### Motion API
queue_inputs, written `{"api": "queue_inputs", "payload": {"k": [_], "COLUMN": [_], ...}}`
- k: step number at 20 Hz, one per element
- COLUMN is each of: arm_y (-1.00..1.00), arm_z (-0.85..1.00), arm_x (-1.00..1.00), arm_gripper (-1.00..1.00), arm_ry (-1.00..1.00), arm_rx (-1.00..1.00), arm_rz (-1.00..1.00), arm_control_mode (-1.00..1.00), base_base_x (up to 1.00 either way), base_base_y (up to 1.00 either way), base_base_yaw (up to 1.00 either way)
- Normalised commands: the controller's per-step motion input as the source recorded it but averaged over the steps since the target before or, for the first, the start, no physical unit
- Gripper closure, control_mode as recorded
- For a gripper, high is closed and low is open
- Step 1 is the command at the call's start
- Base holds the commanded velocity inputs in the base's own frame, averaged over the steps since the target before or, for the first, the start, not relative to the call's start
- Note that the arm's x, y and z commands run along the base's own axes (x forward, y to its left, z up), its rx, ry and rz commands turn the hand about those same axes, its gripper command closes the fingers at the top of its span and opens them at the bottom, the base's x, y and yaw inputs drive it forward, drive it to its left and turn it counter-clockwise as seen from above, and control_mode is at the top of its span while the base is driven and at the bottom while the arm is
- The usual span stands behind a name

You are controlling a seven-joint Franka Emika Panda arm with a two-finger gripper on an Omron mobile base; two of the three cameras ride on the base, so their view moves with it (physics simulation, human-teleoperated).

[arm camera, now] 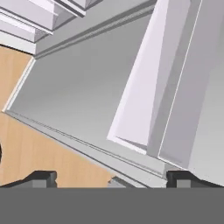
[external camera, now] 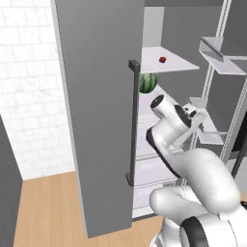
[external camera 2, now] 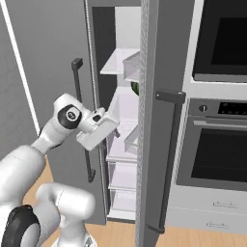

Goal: Take the strawberry from the fridge and place it on top of the pancake, located on the dining counter.

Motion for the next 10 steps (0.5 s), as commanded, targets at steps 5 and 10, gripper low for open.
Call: {"api": "queue_inputs", "payload": {"k": [5, 10], "arm_y": [-0.62, -0.58], "arm_z": [-0.31, -0.20], "arm_x": [0.66, 0.23], "arm_gripper": [-1.00, -1.00], "arm_ry": [0.02, 0.00], "arm_rx": [0.00, 0.00], "arm_rz": [-0.04, -0.02], "arm_control_mode": [-1.00, -1.00], "base_base_x": [0.00, 0.00], "base_base_y": [0.00, 0.00], "base_base_yaw": [0.00, 0.00]}}
